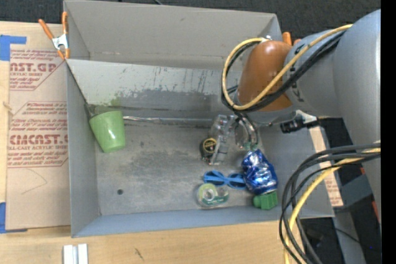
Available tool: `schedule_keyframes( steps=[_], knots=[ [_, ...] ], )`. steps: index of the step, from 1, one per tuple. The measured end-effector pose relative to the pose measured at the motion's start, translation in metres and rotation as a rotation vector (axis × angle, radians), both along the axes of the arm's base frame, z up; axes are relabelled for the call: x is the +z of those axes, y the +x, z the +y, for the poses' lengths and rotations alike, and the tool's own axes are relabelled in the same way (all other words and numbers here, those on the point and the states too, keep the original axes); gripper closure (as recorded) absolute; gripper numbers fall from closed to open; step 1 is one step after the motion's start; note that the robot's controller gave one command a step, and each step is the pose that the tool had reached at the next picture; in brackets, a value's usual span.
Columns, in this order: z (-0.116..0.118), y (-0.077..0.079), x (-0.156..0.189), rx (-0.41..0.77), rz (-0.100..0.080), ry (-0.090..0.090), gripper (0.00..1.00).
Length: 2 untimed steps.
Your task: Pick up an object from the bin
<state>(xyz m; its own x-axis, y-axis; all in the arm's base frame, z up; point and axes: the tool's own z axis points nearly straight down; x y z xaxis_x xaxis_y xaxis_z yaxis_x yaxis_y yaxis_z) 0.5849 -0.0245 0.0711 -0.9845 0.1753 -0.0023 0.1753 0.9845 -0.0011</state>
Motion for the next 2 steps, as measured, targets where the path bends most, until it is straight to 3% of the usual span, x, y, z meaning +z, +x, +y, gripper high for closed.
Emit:
schedule_keyframes(
  steps=[1, 2],
  knots=[
    [0.000, 0.000, 0.000, 0.000, 0.000, 0.000, 1.00],
    [0.006, -0.032, 0.133, -0.021, -0.006, 0.002, 1.00]
  ],
)
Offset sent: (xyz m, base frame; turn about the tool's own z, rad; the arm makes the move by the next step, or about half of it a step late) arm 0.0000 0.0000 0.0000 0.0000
